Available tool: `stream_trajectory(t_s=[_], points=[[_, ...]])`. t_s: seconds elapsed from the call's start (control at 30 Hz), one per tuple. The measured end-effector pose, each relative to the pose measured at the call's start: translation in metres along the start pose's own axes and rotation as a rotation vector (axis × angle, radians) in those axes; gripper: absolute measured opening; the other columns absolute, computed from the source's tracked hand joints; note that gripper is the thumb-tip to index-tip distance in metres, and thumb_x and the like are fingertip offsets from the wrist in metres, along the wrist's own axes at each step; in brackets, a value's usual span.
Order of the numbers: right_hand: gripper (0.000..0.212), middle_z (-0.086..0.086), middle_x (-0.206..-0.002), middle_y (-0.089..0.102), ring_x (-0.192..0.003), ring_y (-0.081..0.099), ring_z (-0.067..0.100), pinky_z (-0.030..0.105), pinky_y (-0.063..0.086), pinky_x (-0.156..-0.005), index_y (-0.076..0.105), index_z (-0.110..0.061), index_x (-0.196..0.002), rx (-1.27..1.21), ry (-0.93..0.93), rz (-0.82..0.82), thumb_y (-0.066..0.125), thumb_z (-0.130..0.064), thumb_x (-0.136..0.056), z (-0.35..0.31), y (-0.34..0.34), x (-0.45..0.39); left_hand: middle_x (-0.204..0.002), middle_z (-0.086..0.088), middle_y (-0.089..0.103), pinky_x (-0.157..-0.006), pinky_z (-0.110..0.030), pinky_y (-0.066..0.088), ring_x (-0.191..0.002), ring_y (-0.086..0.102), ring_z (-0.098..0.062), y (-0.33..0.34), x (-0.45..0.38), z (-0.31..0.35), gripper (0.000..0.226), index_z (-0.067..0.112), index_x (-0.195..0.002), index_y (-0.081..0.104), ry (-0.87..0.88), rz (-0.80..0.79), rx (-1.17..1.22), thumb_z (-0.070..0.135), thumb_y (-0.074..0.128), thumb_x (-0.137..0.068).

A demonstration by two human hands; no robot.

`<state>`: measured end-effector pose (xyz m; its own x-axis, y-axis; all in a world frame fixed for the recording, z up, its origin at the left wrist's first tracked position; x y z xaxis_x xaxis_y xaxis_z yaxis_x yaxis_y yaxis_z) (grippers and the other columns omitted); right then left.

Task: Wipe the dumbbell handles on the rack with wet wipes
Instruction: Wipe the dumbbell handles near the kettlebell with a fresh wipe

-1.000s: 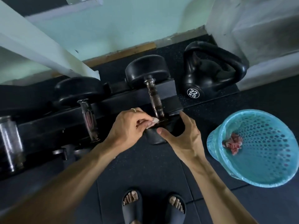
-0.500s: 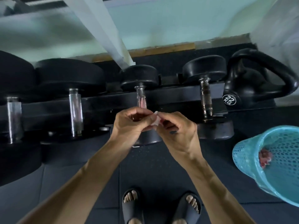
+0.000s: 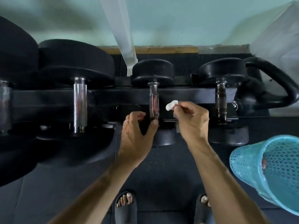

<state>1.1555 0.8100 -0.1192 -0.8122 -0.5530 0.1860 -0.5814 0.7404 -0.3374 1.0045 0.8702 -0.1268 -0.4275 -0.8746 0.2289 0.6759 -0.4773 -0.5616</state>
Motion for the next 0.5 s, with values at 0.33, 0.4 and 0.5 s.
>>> stream_trajectory(t_s=[0.33, 0.4, 0.5], points=[[0.012, -0.011, -0.082, 0.074, -0.086, 0.072, 0.008, 0.029, 0.059, -0.083, 0.078, -0.034, -0.084, -0.057, 0.086, -0.211, 0.076, -0.023, -0.086, 0.012, 0.054, -0.075, -0.093, 0.016, 0.044, -0.076, -0.019, 0.038, -0.092, 0.045, -0.012, 0.038, -0.001, -0.031, 0.051, 0.023, -0.094, 0.044, 0.069, 0.193, 0.012, 0.07, 0.046, -0.076], [0.016, -0.006, -0.088, 0.077, -0.091, 0.074, 0.014, 0.037, 0.059, -0.088, 0.079, -0.035, -0.079, -0.158, 0.124, -0.27, 0.079, -0.019, -0.083, 0.013, 0.058, -0.08, -0.092, 0.015, 0.045, -0.074, -0.014, 0.036, -0.091, 0.046, -0.01, 0.038, -0.002, -0.034, 0.052, 0.022, -0.091, 0.045, 0.071, 0.203, 0.017, 0.071, 0.045, -0.076], [0.01, 0.0, -0.091, 0.078, -0.092, 0.075, 0.015, 0.037, 0.059, -0.087, 0.078, -0.02, -0.093, -0.281, 0.164, -0.339, 0.078, -0.014, -0.085, 0.016, 0.057, -0.078, -0.09, 0.011, 0.047, -0.073, -0.009, 0.034, -0.09, 0.047, -0.006, 0.038, -0.002, -0.038, 0.052, 0.021, -0.089, 0.046, 0.081, 0.22, 0.043, 0.071, 0.045, -0.078]])
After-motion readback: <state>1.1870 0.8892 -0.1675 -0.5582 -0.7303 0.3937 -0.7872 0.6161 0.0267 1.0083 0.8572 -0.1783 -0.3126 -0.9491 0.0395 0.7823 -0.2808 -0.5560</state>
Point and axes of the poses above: each hand's wrist, its own x-axis away from the middle knuckle, its own y-axis out of the palm, z = x × y, the point moved 1 cm from there along -x, towards the middle knuckle
